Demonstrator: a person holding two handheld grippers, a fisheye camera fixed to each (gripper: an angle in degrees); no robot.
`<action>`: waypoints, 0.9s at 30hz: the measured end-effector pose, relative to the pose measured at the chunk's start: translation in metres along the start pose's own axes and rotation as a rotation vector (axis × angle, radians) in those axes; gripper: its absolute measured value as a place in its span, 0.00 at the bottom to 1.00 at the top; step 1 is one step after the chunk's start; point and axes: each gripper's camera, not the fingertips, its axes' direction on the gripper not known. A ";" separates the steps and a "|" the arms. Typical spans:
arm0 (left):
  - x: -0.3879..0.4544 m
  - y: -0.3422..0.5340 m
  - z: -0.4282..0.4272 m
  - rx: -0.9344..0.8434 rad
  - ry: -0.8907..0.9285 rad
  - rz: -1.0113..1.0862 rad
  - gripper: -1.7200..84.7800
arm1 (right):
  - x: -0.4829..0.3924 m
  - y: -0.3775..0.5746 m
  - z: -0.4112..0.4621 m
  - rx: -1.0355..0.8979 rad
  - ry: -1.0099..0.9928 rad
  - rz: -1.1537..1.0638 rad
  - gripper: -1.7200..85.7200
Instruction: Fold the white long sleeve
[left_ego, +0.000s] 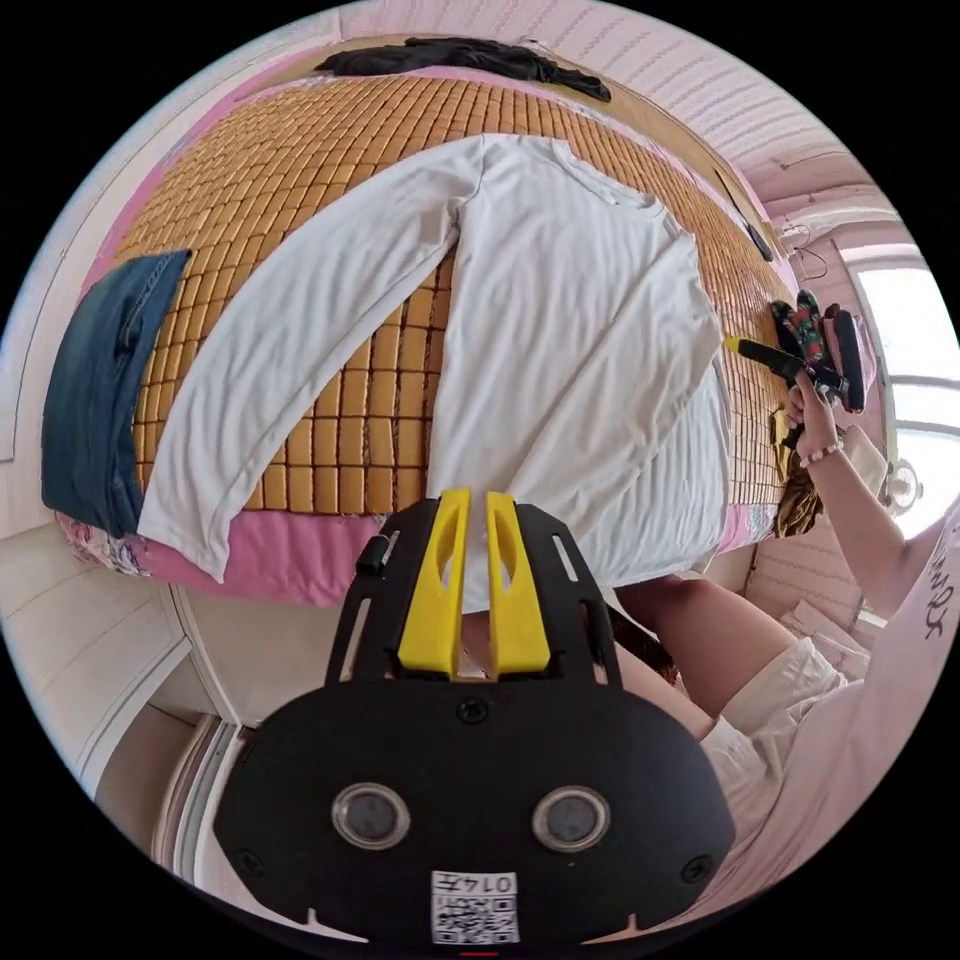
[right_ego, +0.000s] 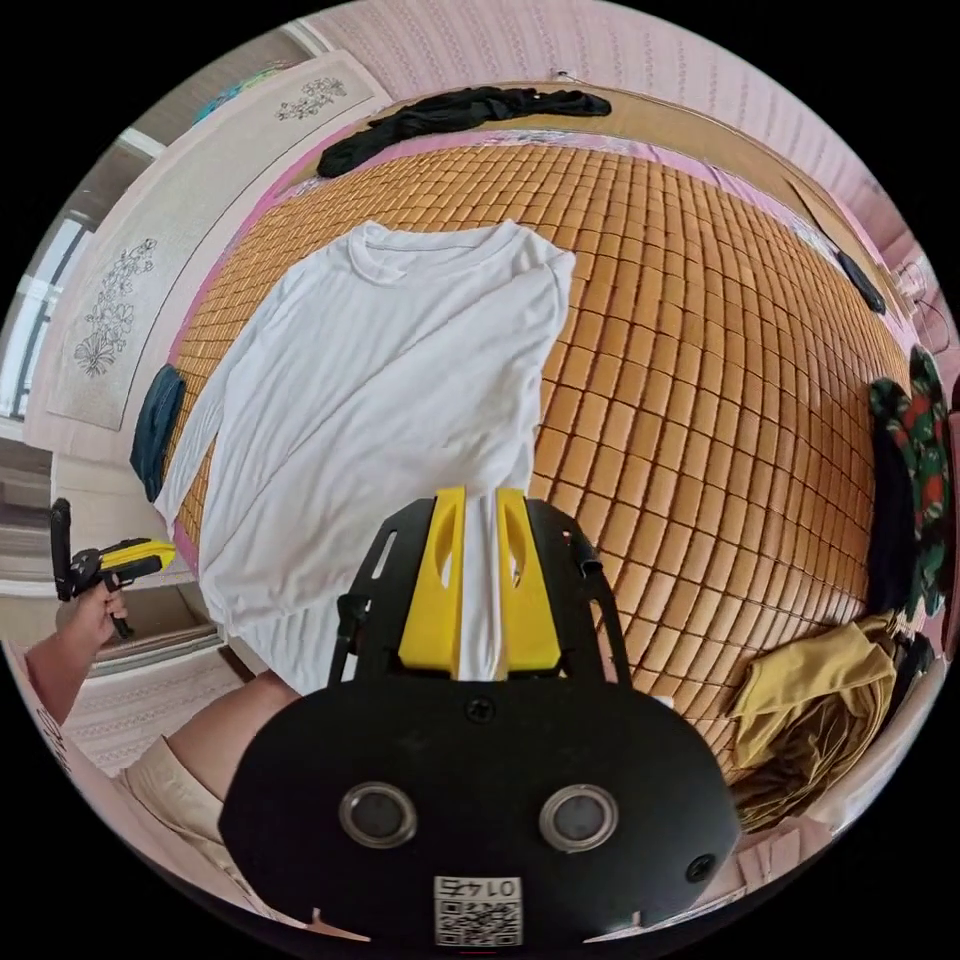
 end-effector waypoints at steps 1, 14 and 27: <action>0.008 -0.018 -0.007 0.033 -0.017 0.073 0.04 | 0.005 -0.002 -0.001 0.012 -0.002 0.020 0.10; 0.193 -0.298 0.028 0.253 0.159 0.666 0.09 | 0.065 0.001 0.008 0.066 -0.178 0.167 0.05; 0.236 -0.377 0.102 -0.022 0.184 0.642 0.03 | 0.021 0.023 0.033 0.051 0.087 -0.280 0.16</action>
